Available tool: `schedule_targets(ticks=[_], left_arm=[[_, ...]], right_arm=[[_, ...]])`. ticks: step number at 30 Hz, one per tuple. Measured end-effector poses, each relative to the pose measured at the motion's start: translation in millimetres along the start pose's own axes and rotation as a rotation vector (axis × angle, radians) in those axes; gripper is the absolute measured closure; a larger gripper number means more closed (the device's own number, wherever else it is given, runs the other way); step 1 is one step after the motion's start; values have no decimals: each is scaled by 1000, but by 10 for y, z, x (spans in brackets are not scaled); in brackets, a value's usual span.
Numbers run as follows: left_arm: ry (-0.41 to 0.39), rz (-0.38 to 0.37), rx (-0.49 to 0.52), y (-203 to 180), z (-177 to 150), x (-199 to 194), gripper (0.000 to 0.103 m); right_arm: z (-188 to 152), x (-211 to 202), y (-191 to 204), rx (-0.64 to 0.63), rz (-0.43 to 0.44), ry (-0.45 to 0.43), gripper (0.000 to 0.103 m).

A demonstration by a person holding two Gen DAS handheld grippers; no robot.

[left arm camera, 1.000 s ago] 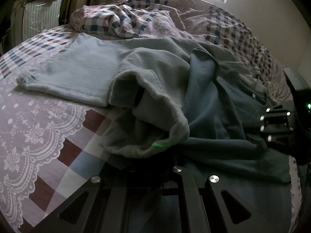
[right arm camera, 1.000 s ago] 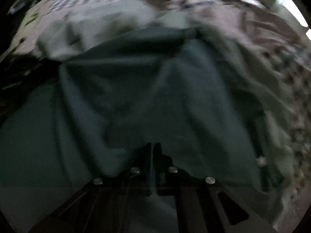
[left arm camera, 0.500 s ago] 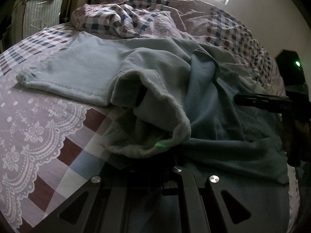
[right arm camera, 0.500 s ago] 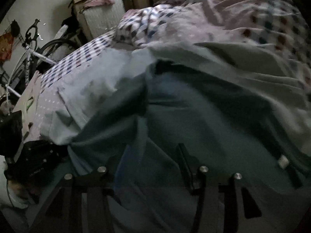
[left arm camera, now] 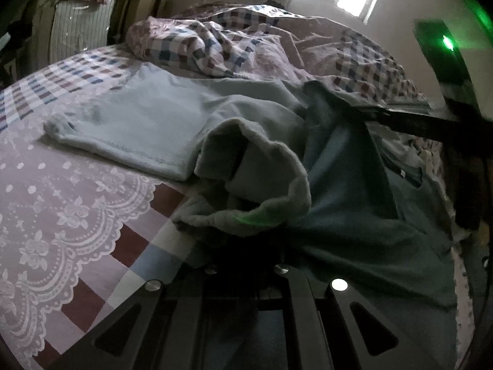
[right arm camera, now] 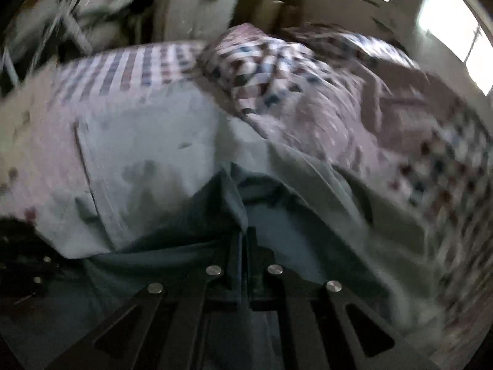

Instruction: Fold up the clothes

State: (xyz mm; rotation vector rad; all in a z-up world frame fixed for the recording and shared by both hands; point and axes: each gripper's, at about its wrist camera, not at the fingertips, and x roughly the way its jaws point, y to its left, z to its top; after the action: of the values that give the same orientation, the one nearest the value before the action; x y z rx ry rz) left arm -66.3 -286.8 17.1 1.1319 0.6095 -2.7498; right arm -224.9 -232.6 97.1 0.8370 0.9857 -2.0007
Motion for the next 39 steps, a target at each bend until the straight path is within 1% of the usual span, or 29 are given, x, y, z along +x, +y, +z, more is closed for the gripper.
schedule_targets(ticks=[1,2,4,8,9,11,12,13,15,16,17,19,21,22,23,27,28,29,32,34,36,39], left_arm=[[2,3,4,-4,0,2,98],[12,3,4,0,2,19,98],[20,1,3,6,6,35,98],[26,5,11,-5,0,45,98],[30,5,12,-4,0,52,98],[35,8,14,-7,-3,62,98],[37,10,15,-10,-5,66,97],[38,11,15,-11,-8,69,97],[41,13,16,-15,-14,71,97],[41,13,17,-17,-16,71,97],[43,14,19,-21,-17,71,97],[44,17,25,-32,-19,70,97],[45,18,29,-41,-21,68,96],[46,19,30,-43,-22,68,96],[46,19,31,-44,-20,67,96],[47,19,32,-47,-15,68,95],[47,20,33,-48,-14,69,95],[47,21,34,-50,-14,70,95],[47,27,39,-64,-16,75,95],[48,31,41,-72,-19,79,94],[48,29,42,-72,-22,77,94],[56,-4,25,-39,-14,63,90]], right_arm=[[26,47,55,-24,-17,9,103],[35,116,120,-58,-56,20,103],[5,222,169,-78,-92,37,103],[-42,358,250,-110,-175,24,103],[-45,378,243,-110,-181,26,103],[-57,327,145,-86,-213,17,99],[-72,278,69,-64,-242,14,98],[-110,176,-65,-22,-268,7,93],[-210,-59,-335,61,-311,-17,78],[-336,-238,-513,121,-331,-33,59],[-468,-424,-697,182,-352,-50,48],[-773,-725,-986,292,-371,-56,47],[-1267,-1049,-1301,461,-365,-26,46],[-1472,-1161,-1388,526,-351,-12,46],[-1729,-1284,-1458,599,-333,1,46],[-2773,-1724,-1435,819,-300,14,45],[-2968,-1799,-1404,857,-309,26,45],[-3245,-1895,-1363,914,-319,41,45],[-3765,-2147,-1122,1044,-313,46,45],[-4068,-2412,-842,1101,-313,12,45],[-4244,-2626,-522,1131,-295,-21,45],[-4399,-3008,145,1117,-293,-91,45]])
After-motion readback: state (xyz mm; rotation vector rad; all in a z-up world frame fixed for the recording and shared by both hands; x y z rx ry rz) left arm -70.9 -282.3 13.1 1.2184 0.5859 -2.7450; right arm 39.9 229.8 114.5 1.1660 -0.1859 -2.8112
